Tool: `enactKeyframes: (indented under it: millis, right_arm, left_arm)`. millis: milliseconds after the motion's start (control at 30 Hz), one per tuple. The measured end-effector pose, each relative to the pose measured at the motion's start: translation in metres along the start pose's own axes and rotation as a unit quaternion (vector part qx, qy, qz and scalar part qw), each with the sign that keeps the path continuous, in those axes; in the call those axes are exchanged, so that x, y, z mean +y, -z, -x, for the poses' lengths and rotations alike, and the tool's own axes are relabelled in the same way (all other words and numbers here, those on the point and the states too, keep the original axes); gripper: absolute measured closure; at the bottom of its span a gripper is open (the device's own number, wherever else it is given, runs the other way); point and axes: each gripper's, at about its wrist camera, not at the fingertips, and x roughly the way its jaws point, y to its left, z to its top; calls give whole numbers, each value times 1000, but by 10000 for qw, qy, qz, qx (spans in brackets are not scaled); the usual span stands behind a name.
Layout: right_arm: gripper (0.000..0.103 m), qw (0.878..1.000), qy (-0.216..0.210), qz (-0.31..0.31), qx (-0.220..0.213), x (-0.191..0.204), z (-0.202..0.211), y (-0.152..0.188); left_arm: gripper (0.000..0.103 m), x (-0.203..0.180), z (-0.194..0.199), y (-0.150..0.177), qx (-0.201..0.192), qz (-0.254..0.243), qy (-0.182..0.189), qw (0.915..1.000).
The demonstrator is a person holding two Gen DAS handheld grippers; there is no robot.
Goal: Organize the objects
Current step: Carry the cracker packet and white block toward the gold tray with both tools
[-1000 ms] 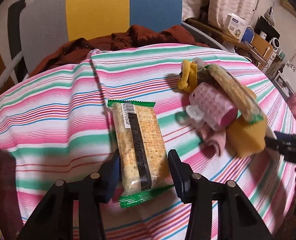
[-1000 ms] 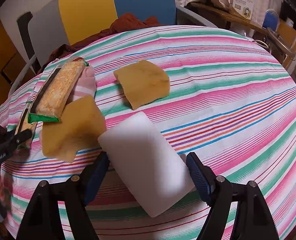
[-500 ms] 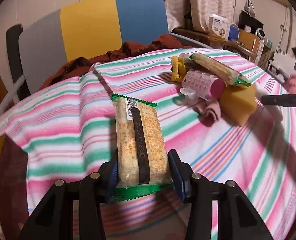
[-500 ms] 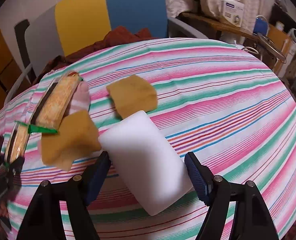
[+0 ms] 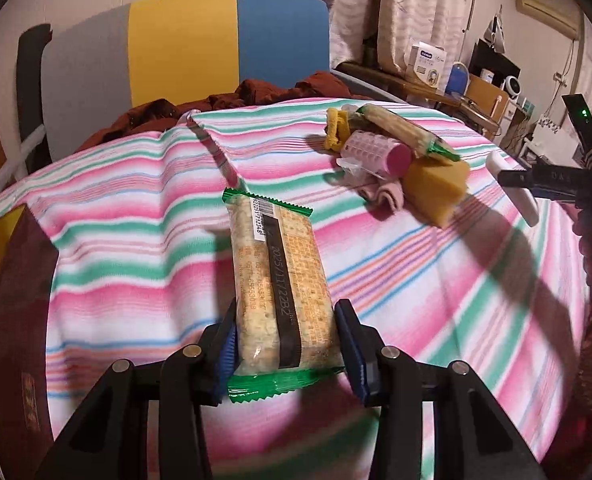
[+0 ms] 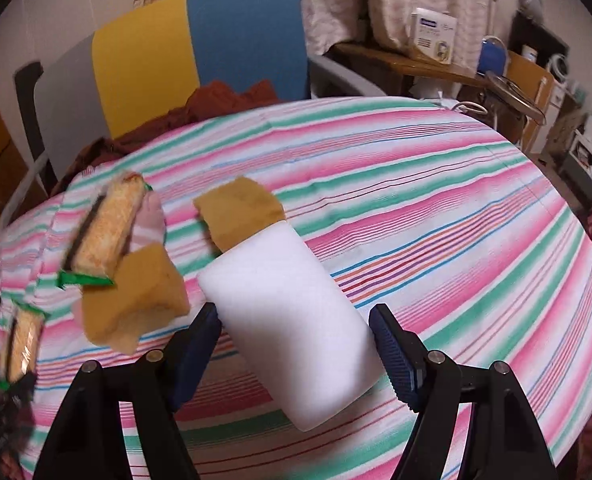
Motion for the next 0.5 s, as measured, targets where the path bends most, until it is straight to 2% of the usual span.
enactKeyframes:
  millis: [200, 500]
  right_arm:
    - [27, 9983, -506, -268, -110, 16, 30, 8]
    - [27, 9949, -913, 170, -383, 79, 78, 16]
  left_arm:
    - [59, 5, 19, 17, -38, 187, 407, 9990]
    - [59, 10, 59, 40, -204, 399, 871, 9952]
